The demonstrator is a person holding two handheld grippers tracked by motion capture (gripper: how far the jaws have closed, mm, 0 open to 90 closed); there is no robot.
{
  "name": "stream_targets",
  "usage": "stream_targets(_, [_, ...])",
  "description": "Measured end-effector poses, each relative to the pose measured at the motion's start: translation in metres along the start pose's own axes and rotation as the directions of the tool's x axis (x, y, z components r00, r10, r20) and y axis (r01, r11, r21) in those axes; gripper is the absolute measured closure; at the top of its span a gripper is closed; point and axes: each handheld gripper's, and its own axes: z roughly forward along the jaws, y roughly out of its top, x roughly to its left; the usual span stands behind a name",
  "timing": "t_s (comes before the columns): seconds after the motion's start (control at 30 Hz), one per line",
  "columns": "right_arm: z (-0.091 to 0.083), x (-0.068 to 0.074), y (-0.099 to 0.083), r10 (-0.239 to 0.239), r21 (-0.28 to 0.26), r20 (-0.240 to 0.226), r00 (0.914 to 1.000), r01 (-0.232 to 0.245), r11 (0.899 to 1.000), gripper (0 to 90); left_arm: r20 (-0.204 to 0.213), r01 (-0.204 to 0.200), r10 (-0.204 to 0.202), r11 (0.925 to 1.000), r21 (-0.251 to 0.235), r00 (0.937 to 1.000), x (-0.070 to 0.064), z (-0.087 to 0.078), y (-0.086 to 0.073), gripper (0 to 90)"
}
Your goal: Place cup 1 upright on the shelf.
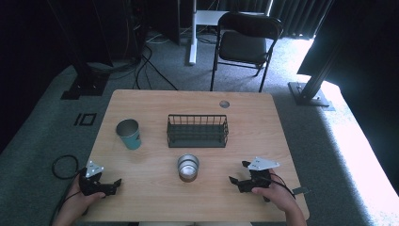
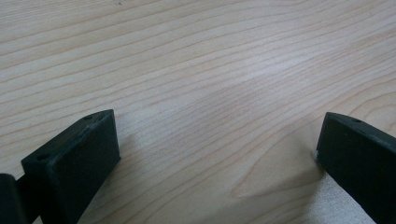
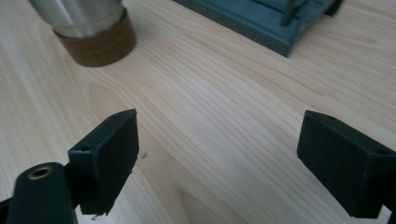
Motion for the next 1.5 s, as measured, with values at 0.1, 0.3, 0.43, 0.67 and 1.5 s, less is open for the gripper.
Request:
stream_targets(0.1, [0.004, 0.004, 0.004, -0.011, 0.000, -0.014, 0.9998, 0.011, 1.000, 12.5, 0.000, 0.000, 0.000, 1.0000, 0.000, 1.0000, 0.000, 0.000, 0.000, 0.2])
stream_targets(0.3, [0.012, 0.012, 0.011, -0.031, -0.009, -0.049, 0.9983, 0.031, 0.999, 12.5, 0.000, 0.002, -0.002, 1.0000, -0.002, 1.0000, 0.000, 0.000, 0.000, 0.2])
stream_targets(0.43, [0.019, 0.017, 0.015, -0.038, -0.004, -0.068, 0.9970, 0.038, 0.999, 12.3, 0.000, 0.002, -0.002, 1.0000, -0.002, 1.0000, 0.000, 0.000, 0.000, 0.3])
stream_targets(0.67, [0.028, 0.026, 0.024, -0.069, -0.011, -0.101, 0.9925, 0.069, 0.998, 12.3, 0.000, 0.002, -0.002, 1.0000, -0.002, 1.0000, 0.000, 0.000, 0.000, 0.2])
stream_targets(1.5, [0.054, 0.055, 0.060, -0.154, -0.069, -0.191, 0.9694, 0.143, 0.987, 12.0, 0.000, 0.002, -0.002, 1.0000, -0.002, 1.0000, 0.000, 0.000, 0.000, 0.3])
